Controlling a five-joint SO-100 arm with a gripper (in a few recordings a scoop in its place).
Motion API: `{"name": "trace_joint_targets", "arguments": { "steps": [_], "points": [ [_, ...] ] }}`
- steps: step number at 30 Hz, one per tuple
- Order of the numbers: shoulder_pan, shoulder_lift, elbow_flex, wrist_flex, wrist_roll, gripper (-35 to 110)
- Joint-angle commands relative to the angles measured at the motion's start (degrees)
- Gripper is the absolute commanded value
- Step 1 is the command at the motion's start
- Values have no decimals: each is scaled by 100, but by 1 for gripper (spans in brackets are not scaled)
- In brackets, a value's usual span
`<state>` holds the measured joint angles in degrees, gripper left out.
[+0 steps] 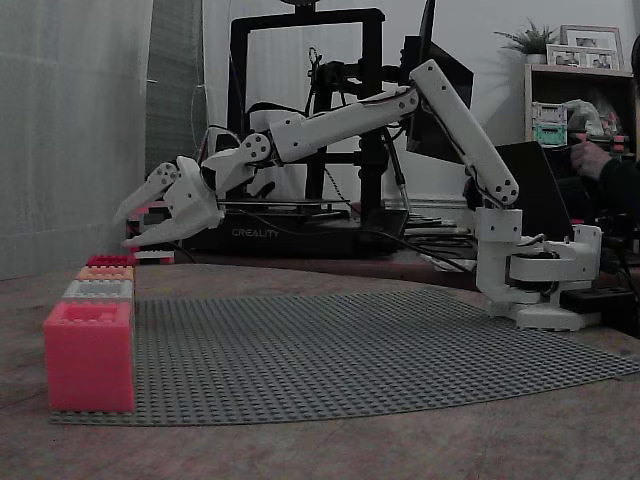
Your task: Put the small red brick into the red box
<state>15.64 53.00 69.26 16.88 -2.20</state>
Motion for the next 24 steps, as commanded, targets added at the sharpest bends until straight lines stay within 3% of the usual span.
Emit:
{"name": "trace_joint_targets", "arguments": {
  "steps": [1,6,13,24],
  "points": [
    [26,1116,220,211,70,0],
    [-290,2531,1063,1371,-220,0],
    [-914,5001,3516,3155,-1046,0],
    [-1723,8728,7233,5001,-747,0]
  ]
}}
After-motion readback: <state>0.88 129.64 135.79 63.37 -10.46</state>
